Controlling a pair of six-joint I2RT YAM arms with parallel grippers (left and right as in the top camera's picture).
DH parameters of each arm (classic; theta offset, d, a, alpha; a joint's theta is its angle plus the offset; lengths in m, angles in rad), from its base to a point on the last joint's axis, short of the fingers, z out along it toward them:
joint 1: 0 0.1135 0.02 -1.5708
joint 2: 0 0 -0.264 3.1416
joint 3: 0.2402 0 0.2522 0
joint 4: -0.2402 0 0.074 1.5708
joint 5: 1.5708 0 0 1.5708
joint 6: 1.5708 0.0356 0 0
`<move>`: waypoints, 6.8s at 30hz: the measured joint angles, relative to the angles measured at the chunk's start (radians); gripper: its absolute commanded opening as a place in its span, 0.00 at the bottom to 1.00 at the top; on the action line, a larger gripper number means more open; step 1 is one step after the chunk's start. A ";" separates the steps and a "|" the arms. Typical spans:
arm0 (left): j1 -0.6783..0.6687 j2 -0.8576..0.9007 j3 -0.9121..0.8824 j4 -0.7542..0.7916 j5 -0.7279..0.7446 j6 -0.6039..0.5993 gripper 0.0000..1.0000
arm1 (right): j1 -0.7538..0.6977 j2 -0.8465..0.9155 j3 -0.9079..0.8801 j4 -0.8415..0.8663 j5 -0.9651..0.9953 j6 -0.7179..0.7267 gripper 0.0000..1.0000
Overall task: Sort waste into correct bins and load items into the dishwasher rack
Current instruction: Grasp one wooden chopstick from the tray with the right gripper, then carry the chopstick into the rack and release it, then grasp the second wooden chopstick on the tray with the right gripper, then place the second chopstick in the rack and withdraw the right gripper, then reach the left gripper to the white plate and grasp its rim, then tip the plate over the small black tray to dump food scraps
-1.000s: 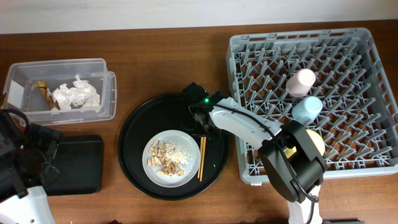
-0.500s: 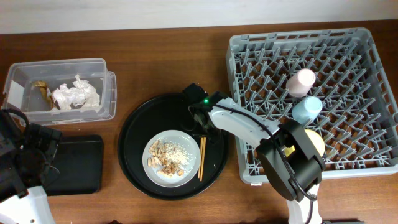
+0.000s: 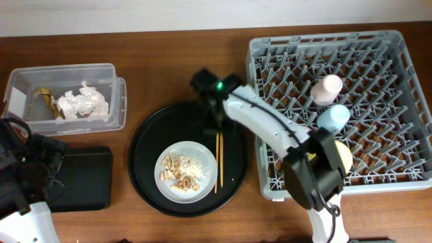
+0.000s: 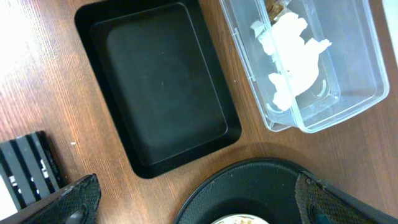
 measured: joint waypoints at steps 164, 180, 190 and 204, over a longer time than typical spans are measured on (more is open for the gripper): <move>-1.286 0.931 0.018 0.385 -0.076 -0.243 0.42 | -1.294 -0.195 0.750 -0.476 -0.177 -0.493 0.98; -1.303 0.932 0.019 0.287 -0.066 -0.264 0.01 | -1.294 -0.195 0.750 -0.476 -0.176 -0.492 0.98; -1.303 0.945 0.161 0.006 -0.180 -0.265 0.01 | -1.294 -0.195 0.750 -0.476 -0.177 -0.493 0.98; -1.193 0.945 0.429 -0.311 -0.322 -0.232 0.01 | -1.294 -0.195 0.749 -0.476 -0.177 -0.494 0.98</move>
